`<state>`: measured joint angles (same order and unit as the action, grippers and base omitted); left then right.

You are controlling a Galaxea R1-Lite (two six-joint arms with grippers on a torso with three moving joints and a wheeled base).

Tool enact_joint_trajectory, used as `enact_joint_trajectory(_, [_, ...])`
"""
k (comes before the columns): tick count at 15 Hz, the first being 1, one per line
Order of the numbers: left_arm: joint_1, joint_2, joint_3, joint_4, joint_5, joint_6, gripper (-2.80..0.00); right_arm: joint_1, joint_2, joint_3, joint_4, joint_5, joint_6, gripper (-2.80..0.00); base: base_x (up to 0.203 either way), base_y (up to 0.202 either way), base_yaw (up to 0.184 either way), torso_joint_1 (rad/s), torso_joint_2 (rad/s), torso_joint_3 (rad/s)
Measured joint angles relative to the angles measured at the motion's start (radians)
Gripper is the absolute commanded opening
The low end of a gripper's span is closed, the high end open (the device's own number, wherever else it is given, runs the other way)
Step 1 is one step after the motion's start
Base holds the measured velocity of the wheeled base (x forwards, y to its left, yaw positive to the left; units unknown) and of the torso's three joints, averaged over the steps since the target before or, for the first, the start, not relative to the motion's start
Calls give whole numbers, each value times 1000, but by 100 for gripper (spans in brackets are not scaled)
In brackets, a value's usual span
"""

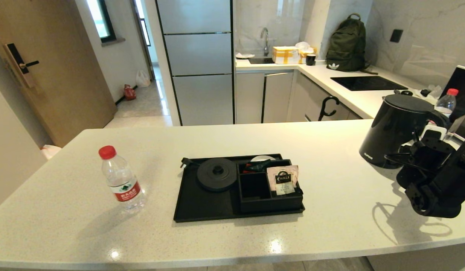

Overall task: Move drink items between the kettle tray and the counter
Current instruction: Return the kettle to its original position

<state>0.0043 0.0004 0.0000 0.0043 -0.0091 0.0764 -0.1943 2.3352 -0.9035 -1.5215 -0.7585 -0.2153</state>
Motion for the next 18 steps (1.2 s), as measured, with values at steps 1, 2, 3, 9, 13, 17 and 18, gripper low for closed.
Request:
enact_joint_trajectory(1, [0, 0, 0, 0, 0, 0, -280, -3, 9, -17, 1, 0, -7, 0, 0, 0, 0, 0, 0, 0])
enact_joint_trajectory(2, [0, 0, 0, 0, 0, 0, -280, -5, 17, -40, 0, 0, -16, 0, 0, 0, 0, 0, 0, 0])
enact_joint_trajectory(3, [0, 0, 0, 0, 0, 0, -280, -8, 27, -62, 0, 0, -24, 0, 0, 0, 0, 0, 0, 0])
enact_joint_trajectory(9, [0, 0, 0, 0, 0, 0, -280, -16, 63, -142, 2, 43, -46, 0, 0, 0, 0, 0, 0, 0])
enact_joint_trajectory(13, [0, 0, 0, 0, 0, 0, -280, -16, 80, -168, 6, 50, -48, 0, 0, 0, 0, 0, 0, 0])
enact_joint_trajectory(17, [0, 0, 0, 0, 0, 0, -280, -22, 80, -140, 0, 53, -47, 0, 0, 0, 0, 0, 0, 0])
enact_joint_trajectory(18, [0, 0, 0, 0, 0, 0, -280, -24, 80, -139, -1, 53, -47, 0, 0, 0, 0, 0, 0, 0])
